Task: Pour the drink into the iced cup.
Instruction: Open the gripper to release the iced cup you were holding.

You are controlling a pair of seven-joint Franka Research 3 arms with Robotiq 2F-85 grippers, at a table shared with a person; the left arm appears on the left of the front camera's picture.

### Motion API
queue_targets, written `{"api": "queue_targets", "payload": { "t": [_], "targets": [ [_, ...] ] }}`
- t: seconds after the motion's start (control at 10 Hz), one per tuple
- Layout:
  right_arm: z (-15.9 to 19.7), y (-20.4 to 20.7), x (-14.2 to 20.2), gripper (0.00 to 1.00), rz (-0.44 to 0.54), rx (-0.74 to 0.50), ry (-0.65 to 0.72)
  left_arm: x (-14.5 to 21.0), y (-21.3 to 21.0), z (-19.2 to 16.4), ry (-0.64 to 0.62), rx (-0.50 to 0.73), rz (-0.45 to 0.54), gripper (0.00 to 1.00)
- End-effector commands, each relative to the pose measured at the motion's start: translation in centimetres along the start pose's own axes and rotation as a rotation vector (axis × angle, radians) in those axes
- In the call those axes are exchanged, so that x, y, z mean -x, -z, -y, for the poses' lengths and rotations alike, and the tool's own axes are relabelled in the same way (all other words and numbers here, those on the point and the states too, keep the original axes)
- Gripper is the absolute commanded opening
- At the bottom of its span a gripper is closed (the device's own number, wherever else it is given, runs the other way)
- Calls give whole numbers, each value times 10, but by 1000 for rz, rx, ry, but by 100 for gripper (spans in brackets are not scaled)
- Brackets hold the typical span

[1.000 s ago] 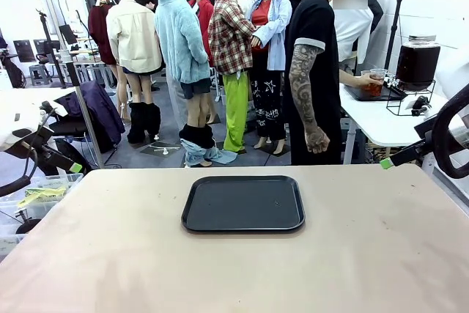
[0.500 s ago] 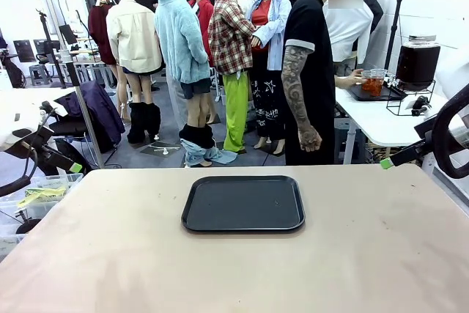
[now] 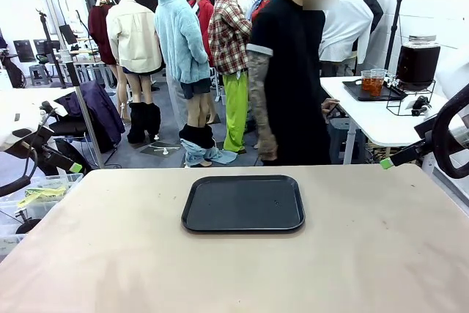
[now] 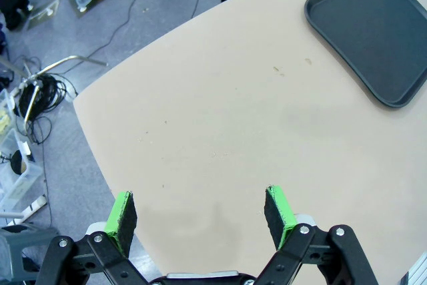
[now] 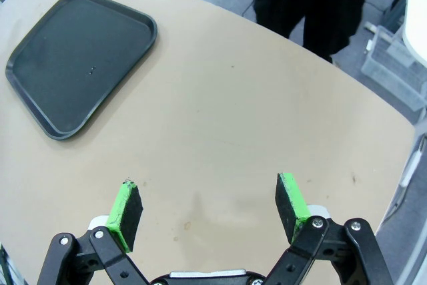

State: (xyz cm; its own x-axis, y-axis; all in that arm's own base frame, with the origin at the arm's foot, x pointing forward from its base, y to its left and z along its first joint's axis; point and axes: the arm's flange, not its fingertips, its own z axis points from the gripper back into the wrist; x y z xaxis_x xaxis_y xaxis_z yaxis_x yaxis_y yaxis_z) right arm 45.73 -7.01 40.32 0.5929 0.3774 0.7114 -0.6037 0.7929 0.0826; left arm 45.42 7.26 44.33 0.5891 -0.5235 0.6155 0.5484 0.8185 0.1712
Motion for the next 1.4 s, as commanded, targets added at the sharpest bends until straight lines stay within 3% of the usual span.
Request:
{"api": "queue_targets", "payload": {
  "t": [0.0, 1.3],
  "targets": [
    [3, 2, -1, 100, -5, 2, -9, 0, -1, -1, 0, -3, 2, 100],
    [3, 2, -1, 100, -5, 2, -9, 0, -1, -1, 0, -3, 2, 100]
  ]
}}
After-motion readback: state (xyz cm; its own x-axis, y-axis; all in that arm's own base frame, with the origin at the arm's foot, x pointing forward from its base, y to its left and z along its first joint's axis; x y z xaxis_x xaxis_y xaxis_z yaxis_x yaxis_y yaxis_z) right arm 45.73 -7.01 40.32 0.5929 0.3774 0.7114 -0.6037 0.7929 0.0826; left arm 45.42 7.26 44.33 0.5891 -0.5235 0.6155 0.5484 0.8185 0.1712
